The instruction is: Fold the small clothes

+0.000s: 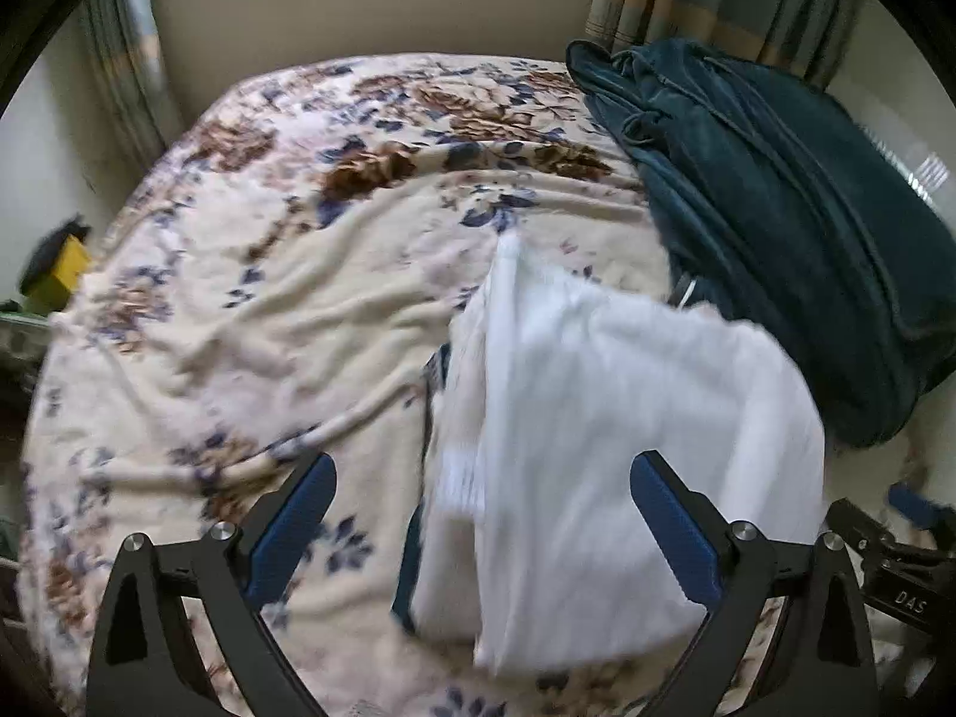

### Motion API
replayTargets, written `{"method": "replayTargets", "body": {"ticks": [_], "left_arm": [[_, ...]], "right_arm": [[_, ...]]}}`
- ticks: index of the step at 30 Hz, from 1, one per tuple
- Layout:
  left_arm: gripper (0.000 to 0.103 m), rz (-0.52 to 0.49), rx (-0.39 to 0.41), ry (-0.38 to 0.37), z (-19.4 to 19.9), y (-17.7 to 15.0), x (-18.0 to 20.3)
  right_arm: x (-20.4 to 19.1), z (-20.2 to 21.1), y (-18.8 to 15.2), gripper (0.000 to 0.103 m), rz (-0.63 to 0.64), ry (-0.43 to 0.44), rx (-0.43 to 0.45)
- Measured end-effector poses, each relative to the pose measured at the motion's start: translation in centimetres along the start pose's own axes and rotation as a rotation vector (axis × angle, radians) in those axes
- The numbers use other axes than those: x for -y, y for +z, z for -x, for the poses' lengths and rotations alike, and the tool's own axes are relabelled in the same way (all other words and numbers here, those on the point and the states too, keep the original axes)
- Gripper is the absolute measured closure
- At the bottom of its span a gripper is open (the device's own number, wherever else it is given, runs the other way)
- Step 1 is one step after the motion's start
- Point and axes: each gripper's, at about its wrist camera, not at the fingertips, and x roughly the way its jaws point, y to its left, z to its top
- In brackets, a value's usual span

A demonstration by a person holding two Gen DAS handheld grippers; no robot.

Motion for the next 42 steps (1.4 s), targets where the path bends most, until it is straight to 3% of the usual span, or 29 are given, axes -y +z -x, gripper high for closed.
{"method": "replayTargets", "body": {"ticks": [3, 9, 17, 31, 42], "left_arm": [[0.002, -0.021, -0.006, 0.045, 1.3, -2.0, 0.8], [0.002, -0.011, -0.010, 0.037, 5.1, -4.1, 1.5], [0.002, -0.046, 0.042, 0.035, 11.9, -6.1, 3.3], [0.002, -0.059, 0.188, 0.065, 30.1, -12.2, 4.2], [0.002, -0.045, 0.279, 0.034, 42.0, -16.3, 4.4]], "right_arm": [[0.1, 1.9, -2.0, 0.001, 0.008, -0.033, 0.018], [0.7, 7.3, -4.7, 0.001, -0.005, -0.063, 0.058], [2.3, 16.2, -7.4, 0.001, -0.023, -0.068, 0.121], [4.1, 36.5, -15.6, 0.001, 0.010, -0.058, 0.310], [5.8, 50.9, -22.0, 0.001, 0.033, -0.001, 0.423]]}}
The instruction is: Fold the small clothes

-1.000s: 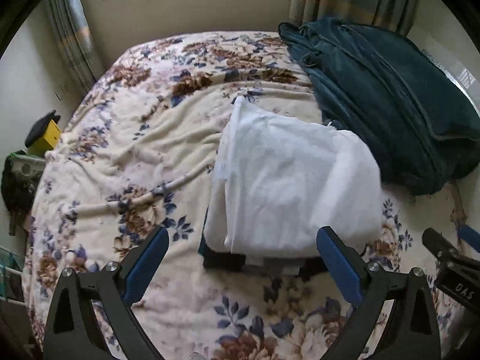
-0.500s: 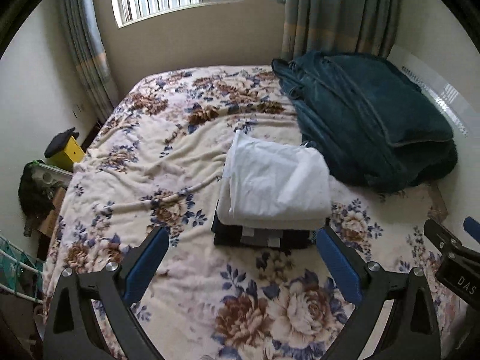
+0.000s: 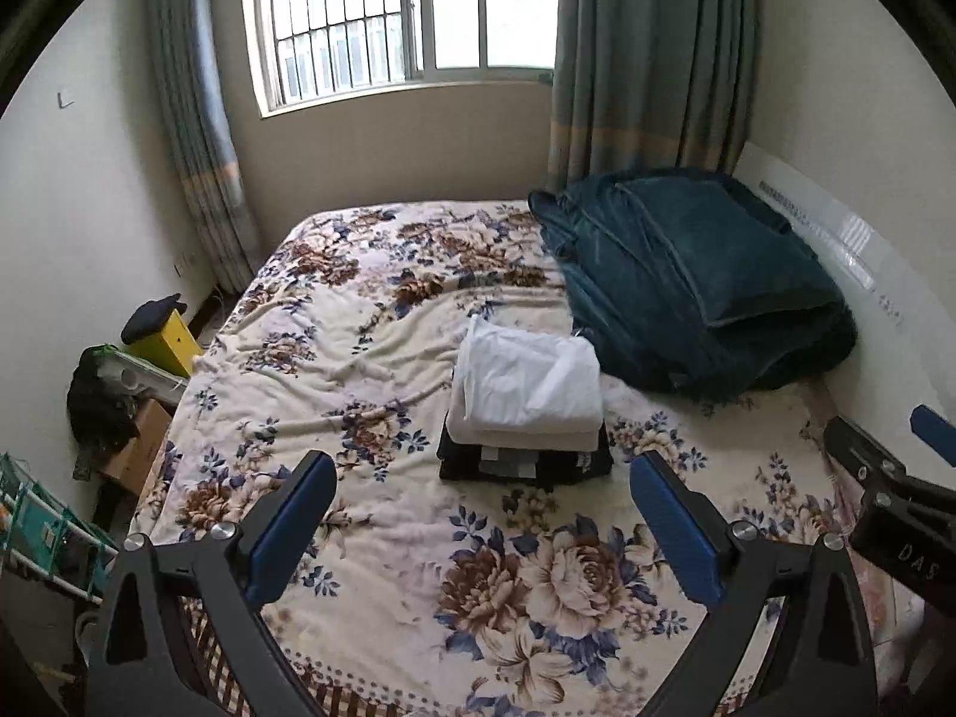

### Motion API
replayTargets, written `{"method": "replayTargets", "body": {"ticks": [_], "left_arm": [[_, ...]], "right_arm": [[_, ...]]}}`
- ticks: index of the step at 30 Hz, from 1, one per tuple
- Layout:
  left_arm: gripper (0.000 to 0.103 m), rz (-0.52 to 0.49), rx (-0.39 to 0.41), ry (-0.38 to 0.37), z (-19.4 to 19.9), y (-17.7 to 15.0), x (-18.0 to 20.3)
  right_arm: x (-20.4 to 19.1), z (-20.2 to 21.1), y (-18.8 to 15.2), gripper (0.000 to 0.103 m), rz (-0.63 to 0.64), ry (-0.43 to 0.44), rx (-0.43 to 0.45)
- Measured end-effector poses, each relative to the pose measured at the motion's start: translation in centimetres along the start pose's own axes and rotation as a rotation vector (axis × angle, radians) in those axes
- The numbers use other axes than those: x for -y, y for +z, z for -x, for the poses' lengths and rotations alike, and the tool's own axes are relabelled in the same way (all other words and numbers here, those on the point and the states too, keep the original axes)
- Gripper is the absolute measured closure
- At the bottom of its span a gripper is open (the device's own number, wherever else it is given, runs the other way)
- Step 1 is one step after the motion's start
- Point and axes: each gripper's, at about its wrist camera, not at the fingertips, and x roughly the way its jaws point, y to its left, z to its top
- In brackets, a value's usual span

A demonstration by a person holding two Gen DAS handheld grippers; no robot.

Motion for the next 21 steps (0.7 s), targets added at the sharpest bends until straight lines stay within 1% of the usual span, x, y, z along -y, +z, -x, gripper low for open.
{"method": "replayTargets", "body": {"ticks": [6, 10, 13, 21], "left_arm": [[0.002, 0.027, 0.037, 0.008, 4.1, -0.9, -0.3], [0.002, 0.022, 0.063, 0.020, 5.9, -1.3, -0.4], [0.000, 0.019, 0.058, 0.019, 6.4, -1.6, -0.3], [0.000, 0.024, 0.073, 0.040, 7.3, -2.4, 0.0]], "right_arm": [[0.1, 5.6, -0.2, 0.001, 0.014, 0.025, 0.046], [-0.1, 7.6, -0.4, 0.001, 0.028, 0.025, 0.066], [0.0, 8.3, -0.6, 0.000, 0.026, 0.025, 0.076], [0.4, 9.4, -0.5, 0.000, 0.020, 0.031, 0.085]]}}
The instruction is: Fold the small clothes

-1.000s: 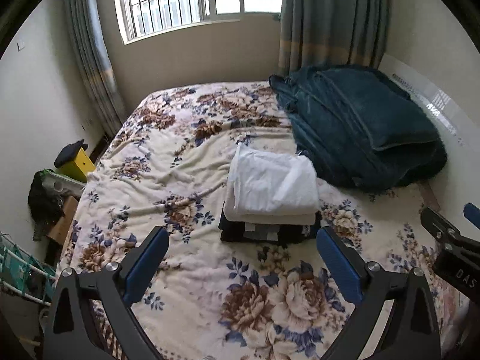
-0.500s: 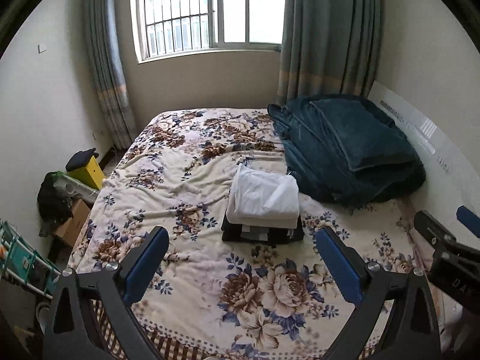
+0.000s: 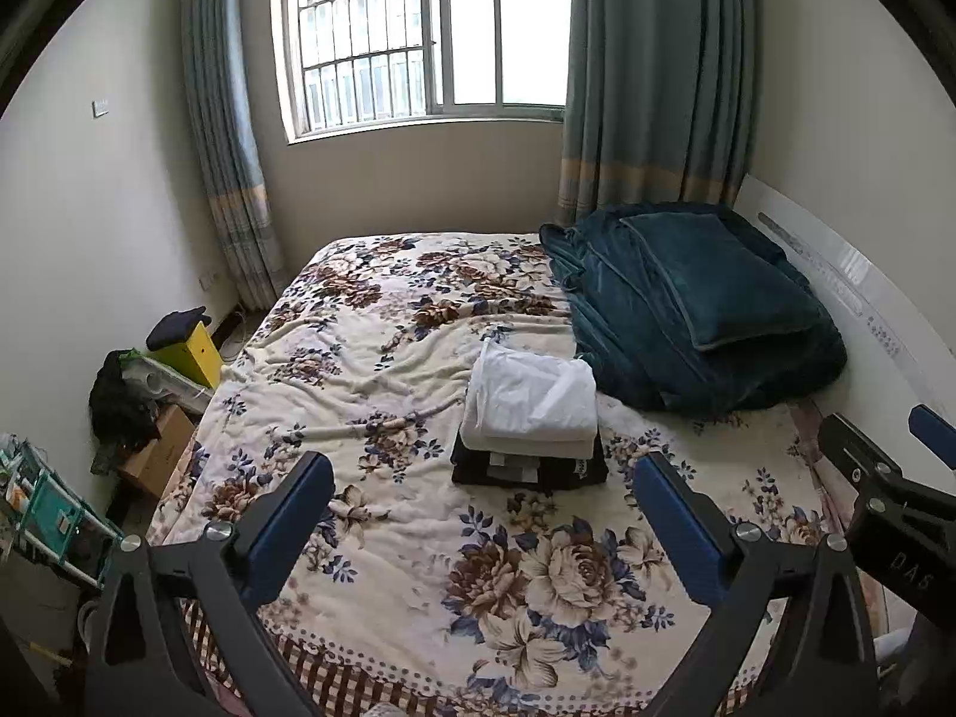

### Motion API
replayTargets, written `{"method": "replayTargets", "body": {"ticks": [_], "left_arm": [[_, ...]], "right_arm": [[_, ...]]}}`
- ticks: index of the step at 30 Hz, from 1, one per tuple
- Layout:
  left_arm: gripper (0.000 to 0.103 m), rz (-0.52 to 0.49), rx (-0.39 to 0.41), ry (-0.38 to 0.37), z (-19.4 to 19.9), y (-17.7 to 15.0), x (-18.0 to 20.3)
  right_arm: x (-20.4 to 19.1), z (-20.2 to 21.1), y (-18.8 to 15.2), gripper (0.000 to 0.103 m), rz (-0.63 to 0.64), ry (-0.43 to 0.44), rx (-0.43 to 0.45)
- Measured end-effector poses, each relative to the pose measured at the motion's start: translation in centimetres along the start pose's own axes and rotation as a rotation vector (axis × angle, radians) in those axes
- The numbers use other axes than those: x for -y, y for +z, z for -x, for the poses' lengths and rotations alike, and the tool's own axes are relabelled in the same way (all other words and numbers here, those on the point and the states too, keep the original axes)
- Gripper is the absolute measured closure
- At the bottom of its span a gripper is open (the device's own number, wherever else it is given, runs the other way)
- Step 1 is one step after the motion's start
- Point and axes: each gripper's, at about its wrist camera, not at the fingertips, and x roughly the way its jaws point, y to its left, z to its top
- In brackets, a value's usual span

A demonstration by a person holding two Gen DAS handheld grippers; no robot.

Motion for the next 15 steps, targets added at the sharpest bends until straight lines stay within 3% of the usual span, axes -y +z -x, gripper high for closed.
{"method": "replayTargets", "body": {"ticks": [15], "left_arm": [[0.000, 0.013, 0.005, 0.005, 0.56, 0.16, 0.07]], "right_arm": [[0.07, 0.37, 0.26, 0.000, 0.010, 0.017, -0.005]]}}
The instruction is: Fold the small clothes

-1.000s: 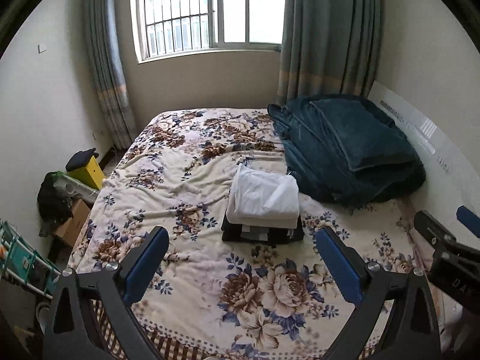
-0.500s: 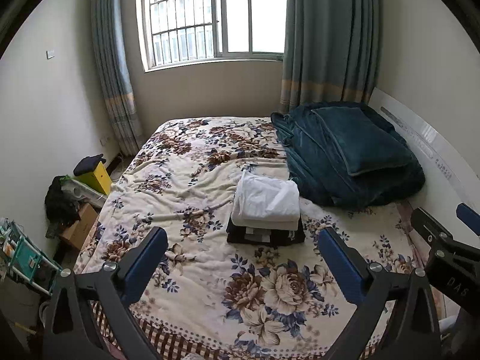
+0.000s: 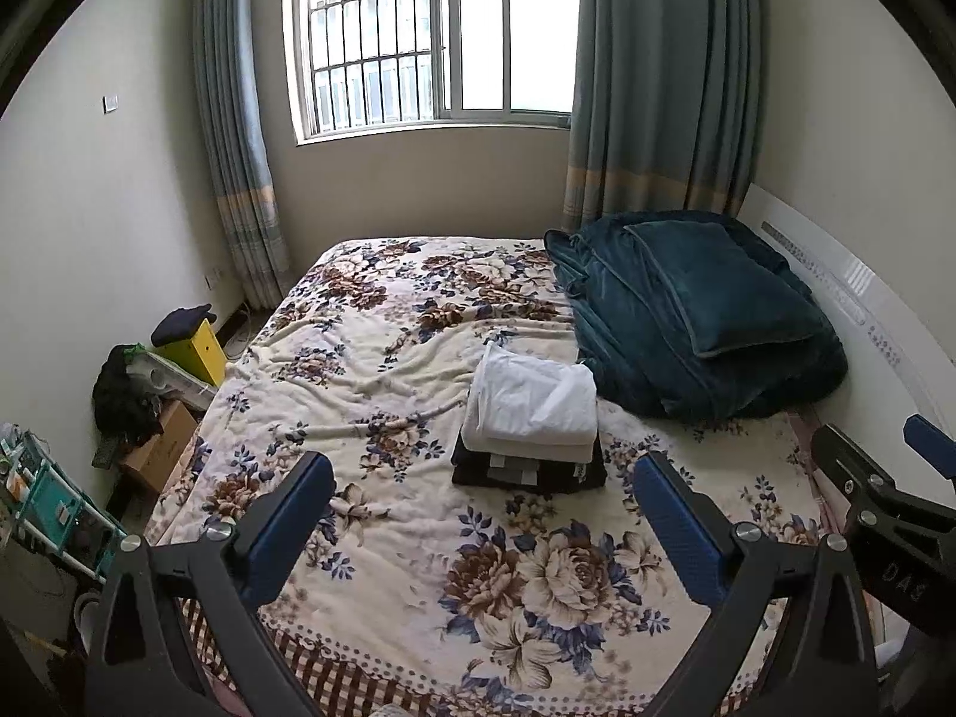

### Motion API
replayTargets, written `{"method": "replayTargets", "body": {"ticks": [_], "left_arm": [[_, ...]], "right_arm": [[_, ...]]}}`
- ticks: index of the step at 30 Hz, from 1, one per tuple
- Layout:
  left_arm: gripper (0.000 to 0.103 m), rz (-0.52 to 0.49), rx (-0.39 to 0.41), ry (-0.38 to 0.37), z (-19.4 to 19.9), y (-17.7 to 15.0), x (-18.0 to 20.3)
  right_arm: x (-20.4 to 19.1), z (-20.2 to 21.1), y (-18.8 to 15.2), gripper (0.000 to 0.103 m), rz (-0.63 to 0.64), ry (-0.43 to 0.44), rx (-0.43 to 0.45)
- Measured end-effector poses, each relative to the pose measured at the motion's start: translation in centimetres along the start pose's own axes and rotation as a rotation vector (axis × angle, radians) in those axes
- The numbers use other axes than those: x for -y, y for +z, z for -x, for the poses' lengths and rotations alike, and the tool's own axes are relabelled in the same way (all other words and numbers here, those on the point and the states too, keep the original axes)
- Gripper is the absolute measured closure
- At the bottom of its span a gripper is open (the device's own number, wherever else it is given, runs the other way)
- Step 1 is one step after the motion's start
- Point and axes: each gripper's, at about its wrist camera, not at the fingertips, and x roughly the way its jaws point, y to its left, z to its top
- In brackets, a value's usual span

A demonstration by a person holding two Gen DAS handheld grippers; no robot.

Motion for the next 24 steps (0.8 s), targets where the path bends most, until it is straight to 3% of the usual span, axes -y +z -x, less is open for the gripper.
{"method": "replayTargets", "body": {"ticks": [24], "left_arm": [[0.000, 0.012, 0.009, 0.016, 0.97, 0.11, -0.05]], "right_arm": [[0.08, 0.10, -0.24, 0.000, 0.003, 0.017, 0.005]]}}
